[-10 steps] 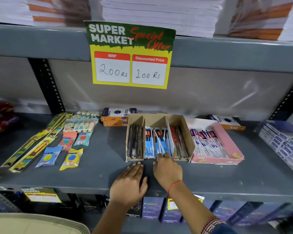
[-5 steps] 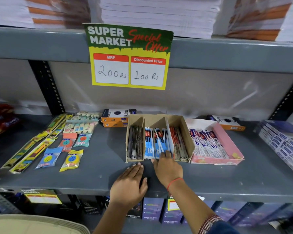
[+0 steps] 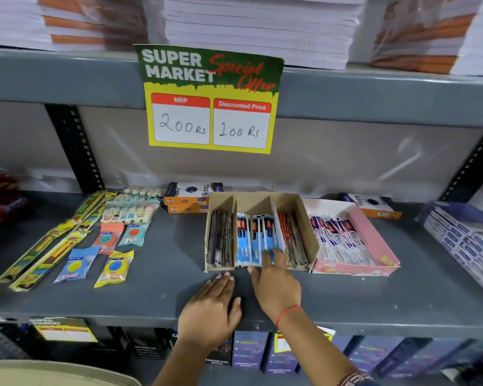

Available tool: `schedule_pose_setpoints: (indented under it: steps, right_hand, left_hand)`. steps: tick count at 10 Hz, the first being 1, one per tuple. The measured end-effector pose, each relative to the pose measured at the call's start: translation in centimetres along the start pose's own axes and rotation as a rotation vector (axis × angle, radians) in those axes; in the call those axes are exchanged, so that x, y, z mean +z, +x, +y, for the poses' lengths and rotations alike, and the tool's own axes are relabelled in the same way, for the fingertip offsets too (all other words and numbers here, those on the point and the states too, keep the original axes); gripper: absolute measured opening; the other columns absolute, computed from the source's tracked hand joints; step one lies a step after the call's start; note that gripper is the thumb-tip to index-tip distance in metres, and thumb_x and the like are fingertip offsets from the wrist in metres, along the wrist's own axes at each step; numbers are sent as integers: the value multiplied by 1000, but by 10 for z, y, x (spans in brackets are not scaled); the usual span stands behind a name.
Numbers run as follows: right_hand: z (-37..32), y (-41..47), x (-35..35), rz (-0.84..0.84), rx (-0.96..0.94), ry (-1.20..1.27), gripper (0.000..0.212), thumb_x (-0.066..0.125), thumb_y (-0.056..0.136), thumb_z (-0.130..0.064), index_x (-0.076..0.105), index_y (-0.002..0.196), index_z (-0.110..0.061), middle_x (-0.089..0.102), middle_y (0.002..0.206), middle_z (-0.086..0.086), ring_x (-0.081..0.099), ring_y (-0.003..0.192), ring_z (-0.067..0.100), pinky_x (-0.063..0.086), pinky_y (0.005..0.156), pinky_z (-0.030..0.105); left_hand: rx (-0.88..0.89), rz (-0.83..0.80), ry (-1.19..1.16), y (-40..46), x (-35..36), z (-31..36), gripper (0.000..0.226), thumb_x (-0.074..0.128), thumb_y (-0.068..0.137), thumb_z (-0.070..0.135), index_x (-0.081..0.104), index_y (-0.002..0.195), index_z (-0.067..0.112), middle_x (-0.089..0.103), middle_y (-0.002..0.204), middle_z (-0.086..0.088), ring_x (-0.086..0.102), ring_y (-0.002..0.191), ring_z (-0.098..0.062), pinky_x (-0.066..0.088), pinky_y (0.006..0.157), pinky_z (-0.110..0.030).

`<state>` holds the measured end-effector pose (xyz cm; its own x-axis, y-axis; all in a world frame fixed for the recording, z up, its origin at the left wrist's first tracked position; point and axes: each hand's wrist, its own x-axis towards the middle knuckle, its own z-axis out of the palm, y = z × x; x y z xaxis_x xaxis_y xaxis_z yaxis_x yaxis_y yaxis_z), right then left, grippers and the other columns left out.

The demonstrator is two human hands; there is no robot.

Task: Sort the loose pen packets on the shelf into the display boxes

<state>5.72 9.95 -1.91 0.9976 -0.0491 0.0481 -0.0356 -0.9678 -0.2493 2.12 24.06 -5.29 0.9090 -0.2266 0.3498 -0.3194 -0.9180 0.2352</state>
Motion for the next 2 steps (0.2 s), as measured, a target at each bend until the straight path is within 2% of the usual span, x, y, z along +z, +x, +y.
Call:
schedule_pose_setpoints:
  steps: [1,2]
  right_hand:
    - [8,-13,-2,25,-26,1,59,29,97,-48,24,147,-16,15,157,1,61,111,24,55,79,33]
    - [15,-30,-6,33,-94,-50,59,29,97,-47,25,146,-16,14,158,-1,62,109,24,55,77,33]
  left_hand:
    - [11,35,-14,-1,2,0,36,72,72,27,70,103,8,71,106,-9,68,95,-21,55,76,-37]
    - [-26,-43,6,-3,-3,5,47,64,84,31,56,124,8,56,131,-8,54,119,-21,43,97,-33]
